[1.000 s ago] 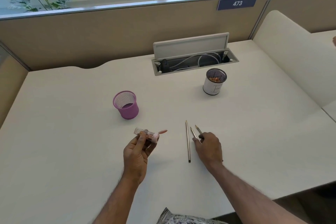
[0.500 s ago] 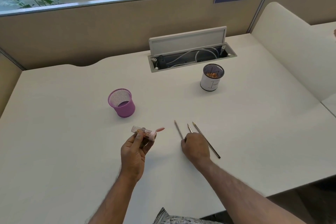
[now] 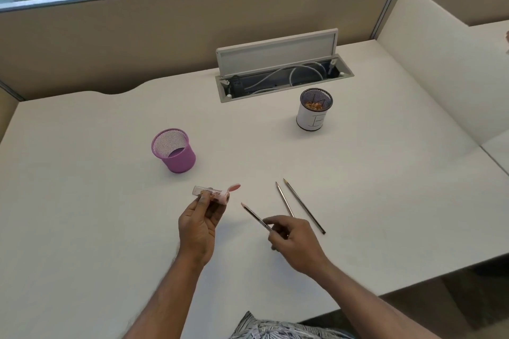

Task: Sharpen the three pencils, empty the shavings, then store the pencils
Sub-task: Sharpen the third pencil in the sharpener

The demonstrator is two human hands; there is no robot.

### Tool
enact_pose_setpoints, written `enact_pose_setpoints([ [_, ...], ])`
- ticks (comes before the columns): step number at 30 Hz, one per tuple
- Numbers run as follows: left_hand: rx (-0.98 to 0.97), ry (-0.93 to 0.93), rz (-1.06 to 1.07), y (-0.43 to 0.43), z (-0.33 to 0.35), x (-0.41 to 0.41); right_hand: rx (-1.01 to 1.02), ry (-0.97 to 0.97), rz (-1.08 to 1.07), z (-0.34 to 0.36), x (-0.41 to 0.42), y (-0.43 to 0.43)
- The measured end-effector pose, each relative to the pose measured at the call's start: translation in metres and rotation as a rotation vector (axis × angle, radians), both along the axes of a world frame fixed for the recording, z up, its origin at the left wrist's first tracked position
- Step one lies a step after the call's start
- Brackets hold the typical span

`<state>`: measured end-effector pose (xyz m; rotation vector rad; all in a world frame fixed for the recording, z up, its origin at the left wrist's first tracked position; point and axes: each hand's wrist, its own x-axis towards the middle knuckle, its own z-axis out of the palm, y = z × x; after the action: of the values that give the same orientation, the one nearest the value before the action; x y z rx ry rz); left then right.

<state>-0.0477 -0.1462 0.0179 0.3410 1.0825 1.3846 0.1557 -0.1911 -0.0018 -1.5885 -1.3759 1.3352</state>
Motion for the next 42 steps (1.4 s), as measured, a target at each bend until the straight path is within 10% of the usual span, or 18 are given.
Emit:
enact_pose_setpoints([
  [32, -0.039, 0.126, -0.031, -0.012, -0.002, 0.032, 0.641, -0.512, 0.16, 0.033, 0.025, 0.017],
  [39, -0.003, 0.155, -0.054, -0.009, -0.008, 0.023, 0.498, -0.313, 0.167, 0.026, 0.02, 0.025],
  [42, 0.029, 0.123, -0.073, -0.008, -0.009, 0.02, 0.129, -0.031, 0.124, 0.027, 0.021, 0.029],
])
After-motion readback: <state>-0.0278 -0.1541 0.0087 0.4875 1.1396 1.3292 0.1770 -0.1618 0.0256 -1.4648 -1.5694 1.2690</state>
